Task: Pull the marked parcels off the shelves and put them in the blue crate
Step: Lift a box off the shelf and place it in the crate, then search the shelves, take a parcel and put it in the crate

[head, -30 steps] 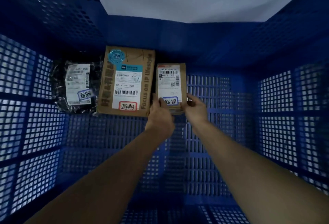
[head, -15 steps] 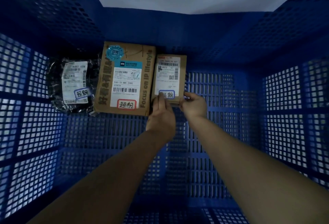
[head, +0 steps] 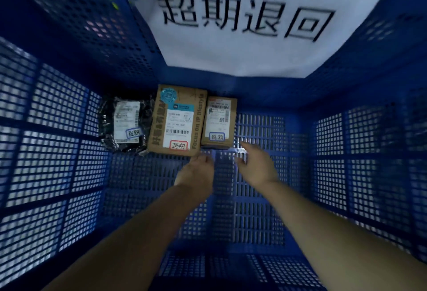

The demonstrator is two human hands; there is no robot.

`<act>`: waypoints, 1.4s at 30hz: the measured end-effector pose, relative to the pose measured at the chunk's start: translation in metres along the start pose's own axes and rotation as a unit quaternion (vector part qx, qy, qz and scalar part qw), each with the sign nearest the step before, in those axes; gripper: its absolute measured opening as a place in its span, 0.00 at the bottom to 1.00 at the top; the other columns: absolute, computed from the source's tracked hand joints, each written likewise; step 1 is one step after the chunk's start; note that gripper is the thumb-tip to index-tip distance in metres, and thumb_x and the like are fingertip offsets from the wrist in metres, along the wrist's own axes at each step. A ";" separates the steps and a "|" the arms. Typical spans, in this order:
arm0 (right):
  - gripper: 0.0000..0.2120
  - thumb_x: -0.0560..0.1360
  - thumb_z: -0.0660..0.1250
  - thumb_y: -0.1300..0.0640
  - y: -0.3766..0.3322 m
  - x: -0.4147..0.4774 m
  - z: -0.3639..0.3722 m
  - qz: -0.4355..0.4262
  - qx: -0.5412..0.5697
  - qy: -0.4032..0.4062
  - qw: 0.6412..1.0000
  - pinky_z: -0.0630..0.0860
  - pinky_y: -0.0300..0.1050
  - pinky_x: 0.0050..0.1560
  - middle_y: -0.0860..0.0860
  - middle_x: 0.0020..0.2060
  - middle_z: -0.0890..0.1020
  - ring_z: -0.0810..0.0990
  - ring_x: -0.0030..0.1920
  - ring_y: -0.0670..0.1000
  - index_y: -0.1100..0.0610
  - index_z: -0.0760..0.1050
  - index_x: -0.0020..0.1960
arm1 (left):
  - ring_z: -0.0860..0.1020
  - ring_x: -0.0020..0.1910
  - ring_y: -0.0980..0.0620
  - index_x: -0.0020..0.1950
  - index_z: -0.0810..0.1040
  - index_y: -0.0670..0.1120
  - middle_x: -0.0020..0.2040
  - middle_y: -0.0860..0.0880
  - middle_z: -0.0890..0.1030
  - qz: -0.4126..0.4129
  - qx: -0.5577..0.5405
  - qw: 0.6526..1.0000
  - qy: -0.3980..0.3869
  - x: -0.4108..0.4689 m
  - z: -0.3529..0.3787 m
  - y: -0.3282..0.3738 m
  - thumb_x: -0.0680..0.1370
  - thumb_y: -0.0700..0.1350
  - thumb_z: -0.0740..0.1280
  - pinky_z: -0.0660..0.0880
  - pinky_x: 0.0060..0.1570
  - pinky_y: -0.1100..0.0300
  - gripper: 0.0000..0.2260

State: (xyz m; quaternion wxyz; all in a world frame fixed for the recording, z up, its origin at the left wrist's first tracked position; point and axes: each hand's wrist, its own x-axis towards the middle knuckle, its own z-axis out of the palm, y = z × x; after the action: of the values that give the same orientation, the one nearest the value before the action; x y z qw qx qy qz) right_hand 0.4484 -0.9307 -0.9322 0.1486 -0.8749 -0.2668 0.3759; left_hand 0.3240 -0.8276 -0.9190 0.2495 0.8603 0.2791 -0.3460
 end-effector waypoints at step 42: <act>0.25 0.77 0.65 0.48 -0.546 -0.481 -0.255 -0.409 -0.320 0.125 0.846 0.70 0.51 0.62 0.54 0.66 0.72 0.70 0.65 0.56 0.53 0.64 0.71 | 0.70 0.65 0.46 0.69 0.69 0.45 0.65 0.47 0.73 -0.194 0.020 0.870 0.452 -0.677 -0.333 -0.138 0.77 0.42 0.61 0.71 0.63 0.52 0.20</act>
State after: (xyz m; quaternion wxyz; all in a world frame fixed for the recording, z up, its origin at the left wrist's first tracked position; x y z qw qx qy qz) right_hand 0.1658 -0.7797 -0.2311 0.0330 -0.7251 -0.6850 0.0625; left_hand -0.0238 -0.7295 -0.2422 0.0065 0.8560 0.5159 0.0339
